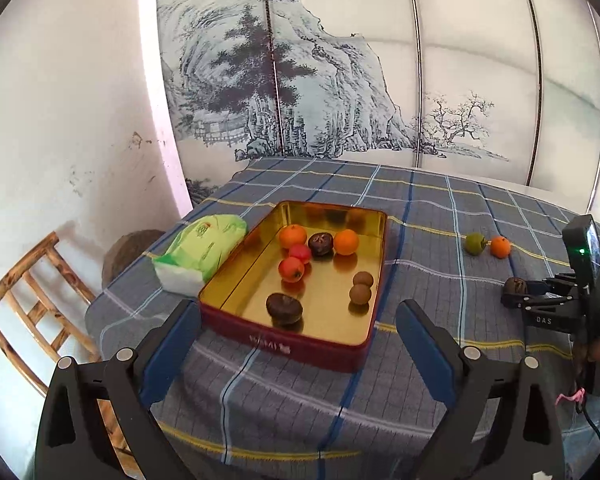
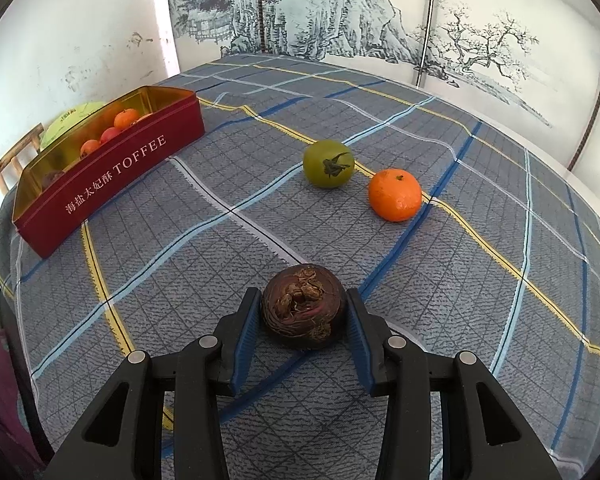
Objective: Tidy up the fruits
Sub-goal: 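Withdraw the open left gripper from the tin, then carry the dark brown fruit with the right gripper over the tin, then lower the dark brown fruit into the tin and open the right gripper, then move both open grippers toward the green lime and orange mandarin on the cloth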
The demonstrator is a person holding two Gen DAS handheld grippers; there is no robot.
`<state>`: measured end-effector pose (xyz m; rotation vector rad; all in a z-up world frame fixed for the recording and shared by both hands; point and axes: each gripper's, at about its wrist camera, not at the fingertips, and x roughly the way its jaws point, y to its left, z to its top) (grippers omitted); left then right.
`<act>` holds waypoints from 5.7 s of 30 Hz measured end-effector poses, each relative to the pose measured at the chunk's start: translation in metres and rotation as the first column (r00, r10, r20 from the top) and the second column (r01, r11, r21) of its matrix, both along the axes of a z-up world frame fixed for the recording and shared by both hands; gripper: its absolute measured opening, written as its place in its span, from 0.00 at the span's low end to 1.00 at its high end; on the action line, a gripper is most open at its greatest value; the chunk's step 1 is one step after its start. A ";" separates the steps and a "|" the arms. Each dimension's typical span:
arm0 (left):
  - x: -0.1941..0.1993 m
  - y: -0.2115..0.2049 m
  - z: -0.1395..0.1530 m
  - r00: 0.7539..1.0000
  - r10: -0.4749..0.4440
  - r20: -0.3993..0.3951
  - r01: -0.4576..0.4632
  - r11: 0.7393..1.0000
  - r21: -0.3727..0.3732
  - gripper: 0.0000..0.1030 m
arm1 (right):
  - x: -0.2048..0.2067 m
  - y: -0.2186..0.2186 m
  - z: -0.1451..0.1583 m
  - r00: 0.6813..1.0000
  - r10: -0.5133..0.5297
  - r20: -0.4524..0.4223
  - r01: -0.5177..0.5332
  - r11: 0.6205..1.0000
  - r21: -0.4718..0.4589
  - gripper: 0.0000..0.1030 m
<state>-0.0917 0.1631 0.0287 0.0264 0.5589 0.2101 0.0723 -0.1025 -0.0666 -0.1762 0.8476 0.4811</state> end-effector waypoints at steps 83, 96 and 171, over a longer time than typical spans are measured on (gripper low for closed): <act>-0.023 0.044 -0.032 0.987 0.091 -0.131 -0.109 0.985 -0.133 0.94 | -0.017 0.240 0.059 0.924 0.383 -0.002 -0.383 0.923 0.019 0.41; -0.023 0.045 -0.036 0.986 0.086 -0.146 -0.106 0.985 -0.138 0.94 | -0.003 0.254 0.048 0.929 0.370 -0.029 -0.370 0.929 -0.013 0.41; 0.016 -0.029 -0.025 0.979 -0.057 -0.195 0.071 0.995 0.067 0.94 | 0.038 -0.133 -0.024 0.909 -0.414 -0.057 0.414 0.910 -0.007 0.89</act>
